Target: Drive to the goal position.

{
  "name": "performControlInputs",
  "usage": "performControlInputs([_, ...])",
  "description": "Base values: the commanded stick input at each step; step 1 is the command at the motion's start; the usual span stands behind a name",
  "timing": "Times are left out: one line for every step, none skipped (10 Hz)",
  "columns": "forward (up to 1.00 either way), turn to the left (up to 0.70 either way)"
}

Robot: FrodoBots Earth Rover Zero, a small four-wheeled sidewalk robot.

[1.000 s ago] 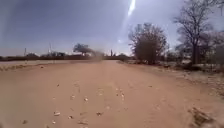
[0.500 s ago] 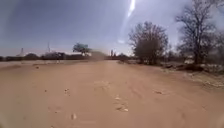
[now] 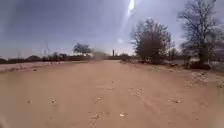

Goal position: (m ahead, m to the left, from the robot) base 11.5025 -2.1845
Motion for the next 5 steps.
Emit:
performControlInputs([1.00, 0.00])
performControlInputs([1.00, 0.00])
performControlInputs([1.00, 0.00])
performControlInputs([1.00, 0.00])
performControlInputs([1.00, -0.27])
